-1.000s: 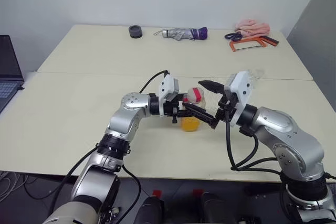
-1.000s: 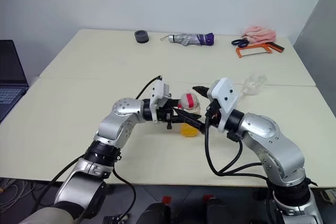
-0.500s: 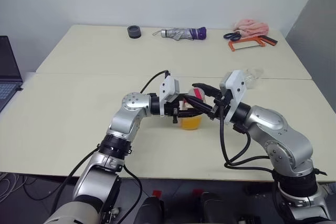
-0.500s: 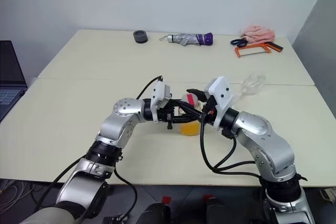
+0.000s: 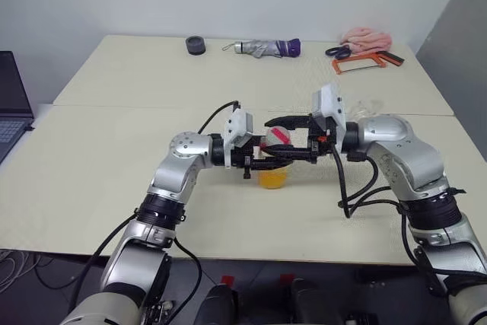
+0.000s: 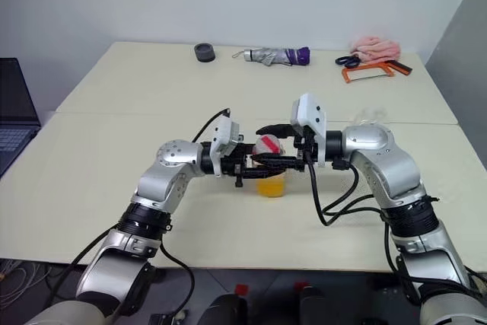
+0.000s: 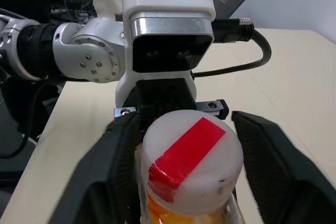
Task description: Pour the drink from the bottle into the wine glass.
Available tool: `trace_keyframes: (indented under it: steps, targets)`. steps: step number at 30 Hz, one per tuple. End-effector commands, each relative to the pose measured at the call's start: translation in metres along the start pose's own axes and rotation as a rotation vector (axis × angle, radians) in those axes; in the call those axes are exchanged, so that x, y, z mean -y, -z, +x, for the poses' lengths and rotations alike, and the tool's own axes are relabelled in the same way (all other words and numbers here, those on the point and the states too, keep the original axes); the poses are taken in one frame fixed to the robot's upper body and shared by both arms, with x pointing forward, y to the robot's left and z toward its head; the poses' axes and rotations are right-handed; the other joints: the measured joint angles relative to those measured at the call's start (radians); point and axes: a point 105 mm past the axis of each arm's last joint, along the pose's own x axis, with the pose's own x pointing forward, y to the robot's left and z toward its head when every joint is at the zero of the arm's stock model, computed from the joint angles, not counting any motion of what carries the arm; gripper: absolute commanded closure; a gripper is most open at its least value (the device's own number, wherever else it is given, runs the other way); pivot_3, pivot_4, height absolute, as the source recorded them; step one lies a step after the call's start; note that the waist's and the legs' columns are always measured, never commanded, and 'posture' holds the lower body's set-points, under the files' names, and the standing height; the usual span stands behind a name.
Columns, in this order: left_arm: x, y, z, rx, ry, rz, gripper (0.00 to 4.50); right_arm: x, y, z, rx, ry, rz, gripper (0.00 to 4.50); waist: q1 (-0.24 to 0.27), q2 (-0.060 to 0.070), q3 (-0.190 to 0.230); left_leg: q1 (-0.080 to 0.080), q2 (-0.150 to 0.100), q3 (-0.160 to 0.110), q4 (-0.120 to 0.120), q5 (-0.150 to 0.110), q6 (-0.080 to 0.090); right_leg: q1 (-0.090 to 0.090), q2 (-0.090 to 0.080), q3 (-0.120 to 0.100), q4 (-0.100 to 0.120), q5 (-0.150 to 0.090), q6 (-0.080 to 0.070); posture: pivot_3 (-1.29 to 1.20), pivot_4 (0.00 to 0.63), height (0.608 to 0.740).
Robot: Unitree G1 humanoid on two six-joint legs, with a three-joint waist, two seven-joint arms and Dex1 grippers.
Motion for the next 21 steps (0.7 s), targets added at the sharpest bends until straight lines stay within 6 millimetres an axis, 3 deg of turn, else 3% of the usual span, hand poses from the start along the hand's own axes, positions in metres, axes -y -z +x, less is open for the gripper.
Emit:
trace_keyframes:
  steps: [1,4,7,15,21]
  targets:
    - [-0.007,-0.018,-0.001,0.055,-0.051,0.045,2.68,0.003,-0.031,-0.019,0.134,0.185,-0.036,0.19,0.002,0.000,0.000,0.000,0.000,0.000,0.000,0.000,0.000,0.000,-0.001,0.000,0.000,0.000,0.000,0.00,0.150,0.740]
    - [-0.012,-0.017,-0.001,0.051,-0.089,0.044,2.68,-0.011,-0.041,-0.023,0.207,0.295,0.034,0.00,0.002,0.000,0.000,-0.002,0.000,-0.001,0.000,0.001,-0.001,-0.001,-0.002,0.000,0.000,0.000,0.000,0.00,0.150,0.740]
    - [-0.017,-0.015,0.000,0.041,-0.112,0.056,2.68,-0.023,-0.035,-0.015,0.182,0.395,0.059,0.00,-0.001,0.000,0.000,-0.002,0.000,-0.001,0.000,0.001,-0.001,-0.002,-0.001,0.000,0.001,0.000,0.000,0.00,0.150,0.740]
    - [-0.021,-0.015,0.011,0.051,-0.100,0.065,2.68,-0.024,-0.018,0.008,0.134,0.618,0.033,0.00,-0.002,0.000,0.000,-0.001,-0.002,0.000,0.000,0.001,-0.001,-0.002,0.003,0.001,0.002,0.000,0.000,0.00,0.150,0.740]
    - [-0.021,-0.016,0.013,0.054,-0.095,0.069,2.68,-0.017,-0.020,0.009,0.170,0.672,0.037,0.00,-0.003,0.000,0.000,-0.001,-0.002,0.001,0.000,0.001,-0.001,-0.003,0.003,0.001,0.001,0.000,0.000,0.00,0.150,0.740]
